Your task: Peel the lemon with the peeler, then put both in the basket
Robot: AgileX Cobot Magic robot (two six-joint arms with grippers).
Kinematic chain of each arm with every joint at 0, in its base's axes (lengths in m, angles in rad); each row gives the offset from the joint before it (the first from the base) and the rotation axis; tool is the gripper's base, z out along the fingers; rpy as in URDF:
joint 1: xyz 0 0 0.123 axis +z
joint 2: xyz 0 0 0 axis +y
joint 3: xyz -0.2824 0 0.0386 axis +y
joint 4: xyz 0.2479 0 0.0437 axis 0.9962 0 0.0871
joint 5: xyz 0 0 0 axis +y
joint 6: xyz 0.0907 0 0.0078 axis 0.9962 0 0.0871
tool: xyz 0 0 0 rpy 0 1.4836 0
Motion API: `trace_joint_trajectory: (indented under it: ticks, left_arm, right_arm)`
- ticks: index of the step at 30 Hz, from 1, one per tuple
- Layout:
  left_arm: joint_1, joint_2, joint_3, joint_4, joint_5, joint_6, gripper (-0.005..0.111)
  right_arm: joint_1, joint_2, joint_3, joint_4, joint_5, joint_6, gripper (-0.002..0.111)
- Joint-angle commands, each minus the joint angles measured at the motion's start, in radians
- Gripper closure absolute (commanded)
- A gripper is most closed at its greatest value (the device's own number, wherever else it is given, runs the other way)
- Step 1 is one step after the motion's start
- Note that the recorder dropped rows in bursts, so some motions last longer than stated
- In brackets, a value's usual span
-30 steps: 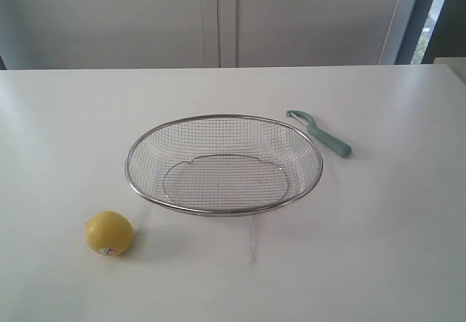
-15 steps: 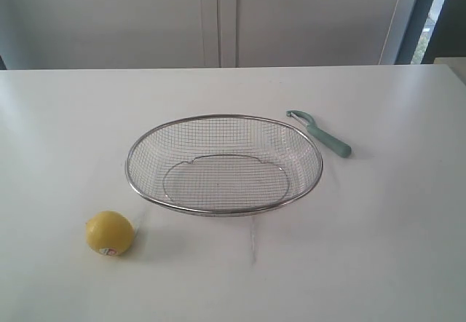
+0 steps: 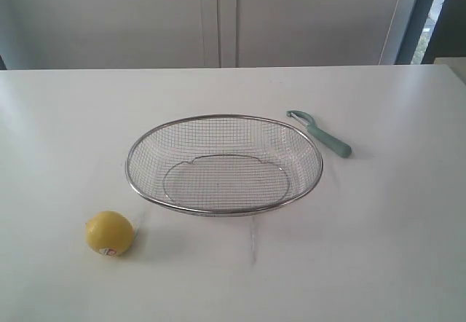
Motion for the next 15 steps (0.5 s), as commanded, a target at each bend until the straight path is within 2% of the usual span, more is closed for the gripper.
trace_joint_trajectory:
  ticks: [1, 3, 11, 15]
  left_arm:
    - [-0.008, -0.004, 0.005, -0.011, 0.0, -0.009, 0.107]
    - [-0.008, -0.004, 0.005, -0.011, 0.0, -0.009, 0.107]
    - [-0.008, -0.004, 0.005, -0.011, 0.0, -0.009, 0.107]
    - [-0.008, -0.004, 0.005, -0.011, 0.0, -0.009, 0.107]
  right_arm:
    - [0.001, 0.057, -0.062, 0.005, -0.044, -0.095, 0.108]
    - [0.001, 0.117, -0.097, 0.002, -0.043, -0.155, 0.108]
    - [0.001, 0.305, -0.185, -0.107, -0.04, -0.146, 0.108]
    - [0.001, 0.366, -0.221, -0.13, 0.035, -0.146, 0.108]
